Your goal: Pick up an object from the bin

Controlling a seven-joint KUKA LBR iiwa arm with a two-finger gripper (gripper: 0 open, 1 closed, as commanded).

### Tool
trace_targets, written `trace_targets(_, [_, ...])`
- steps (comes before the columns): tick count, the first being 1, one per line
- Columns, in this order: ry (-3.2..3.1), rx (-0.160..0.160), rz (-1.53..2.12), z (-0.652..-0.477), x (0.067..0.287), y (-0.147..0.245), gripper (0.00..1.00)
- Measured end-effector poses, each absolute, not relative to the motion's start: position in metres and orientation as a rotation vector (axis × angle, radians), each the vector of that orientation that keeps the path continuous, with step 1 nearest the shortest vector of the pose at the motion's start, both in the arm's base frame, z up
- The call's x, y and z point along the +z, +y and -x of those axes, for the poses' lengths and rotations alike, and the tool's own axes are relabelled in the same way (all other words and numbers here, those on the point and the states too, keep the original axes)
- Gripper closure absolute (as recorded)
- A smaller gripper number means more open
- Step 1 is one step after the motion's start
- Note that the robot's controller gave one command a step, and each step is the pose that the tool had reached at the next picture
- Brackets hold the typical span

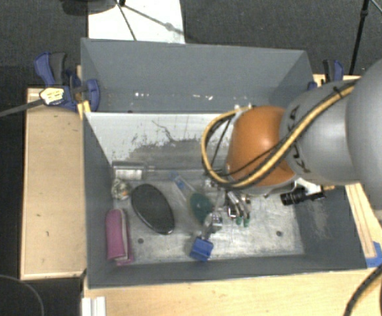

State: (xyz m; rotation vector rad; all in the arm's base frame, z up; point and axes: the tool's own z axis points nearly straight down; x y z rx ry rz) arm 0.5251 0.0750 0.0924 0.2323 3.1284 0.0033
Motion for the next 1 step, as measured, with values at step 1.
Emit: trace_targets(1, [3.130, 0.002, -0.243, -0.5245, 0.0915, 0.0736, 1.00])
